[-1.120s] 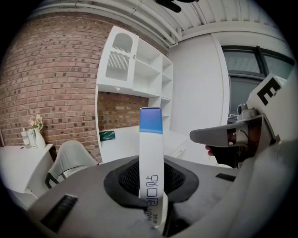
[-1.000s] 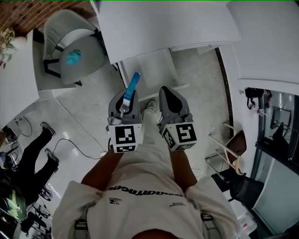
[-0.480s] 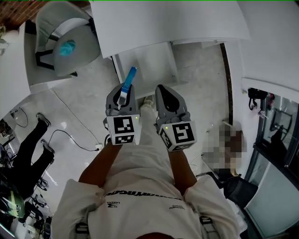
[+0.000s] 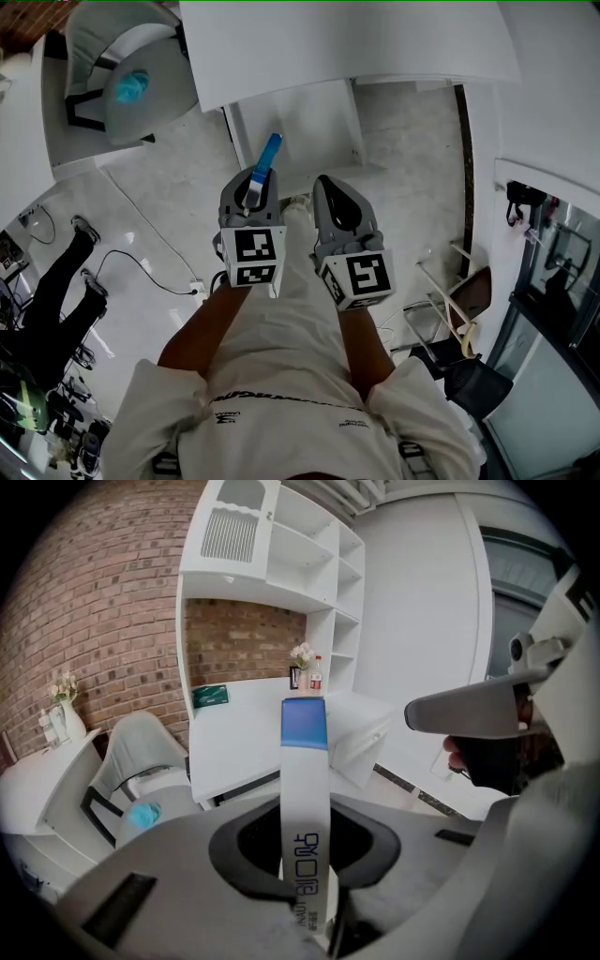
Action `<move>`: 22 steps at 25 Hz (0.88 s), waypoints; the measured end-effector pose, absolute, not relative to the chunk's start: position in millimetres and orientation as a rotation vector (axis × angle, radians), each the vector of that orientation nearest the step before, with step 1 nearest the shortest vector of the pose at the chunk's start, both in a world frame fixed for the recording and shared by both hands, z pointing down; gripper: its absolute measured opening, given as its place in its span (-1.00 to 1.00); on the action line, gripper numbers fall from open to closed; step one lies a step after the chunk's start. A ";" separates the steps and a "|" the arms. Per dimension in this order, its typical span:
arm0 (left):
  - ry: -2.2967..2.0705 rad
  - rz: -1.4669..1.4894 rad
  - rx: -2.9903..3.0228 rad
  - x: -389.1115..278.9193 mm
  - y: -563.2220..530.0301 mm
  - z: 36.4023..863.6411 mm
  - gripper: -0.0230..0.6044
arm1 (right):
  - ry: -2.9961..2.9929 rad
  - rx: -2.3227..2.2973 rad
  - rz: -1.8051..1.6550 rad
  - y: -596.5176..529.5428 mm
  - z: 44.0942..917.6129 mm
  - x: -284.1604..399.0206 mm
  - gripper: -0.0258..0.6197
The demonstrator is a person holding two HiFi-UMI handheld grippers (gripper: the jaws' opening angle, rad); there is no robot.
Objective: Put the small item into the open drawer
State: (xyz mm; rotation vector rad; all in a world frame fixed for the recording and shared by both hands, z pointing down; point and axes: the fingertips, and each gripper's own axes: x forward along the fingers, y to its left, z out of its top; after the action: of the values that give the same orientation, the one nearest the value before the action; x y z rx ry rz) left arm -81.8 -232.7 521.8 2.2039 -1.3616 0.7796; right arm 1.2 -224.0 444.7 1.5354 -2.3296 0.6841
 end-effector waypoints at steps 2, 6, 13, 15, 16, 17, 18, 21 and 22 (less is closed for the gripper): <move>-1.354 0.788 2.194 -79.0 -235.0 530.8 -0.72 | -2.321 1.538 0.708 -223.5 453.9 3.5 -0.92; -1.339 0.807 2.174 -75.1 -240.4 549.1 -0.72 | -2.307 1.529 0.743 -223.5 470.1 5.0 -0.92; -1.328 0.844 2.126 -68.6 -247.4 582.7 -0.72 | -2.297 1.509 0.746 -225.8 488.0 10.9 -0.92; -1.322 0.864 2.107 -67.1 -249.3 593.5 -0.72 | -2.289 1.505 0.757 -225.9 495.0 14.6 -0.92; -1.317 0.875 2.098 -66.1 -250.2 598.7 -0.72 | -2.283 1.504 0.765 -225.1 498.6 16.6 -0.92; -1.311 0.883 2.089 -65.2 -251.3 603.8 -0.72 | -2.277 1.502 0.774 -223.9 502.1 18.5 -0.92; -1.305 0.889 2.078 -64.3 -252.3 608.8 -0.72 | -2.272 1.501 0.784 -222.5 505.7 19.8 -0.92; -1.291 0.904 2.052 -62.8 -255.6 623.2 -0.72 | -2.256 1.494 0.816 -219.6 515.8 21.3 -0.92; -1.287 0.910 2.046 -62.4 -256.9 627.5 -0.72 | -2.253 1.489 0.816 -219.9 518.0 21.7 -0.92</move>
State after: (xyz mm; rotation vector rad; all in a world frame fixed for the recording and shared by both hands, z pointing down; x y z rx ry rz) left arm -62.4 -256.9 627.5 2.0462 -1.2873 0.9102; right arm 21.7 -219.9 518.0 1.4886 -2.2529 0.8164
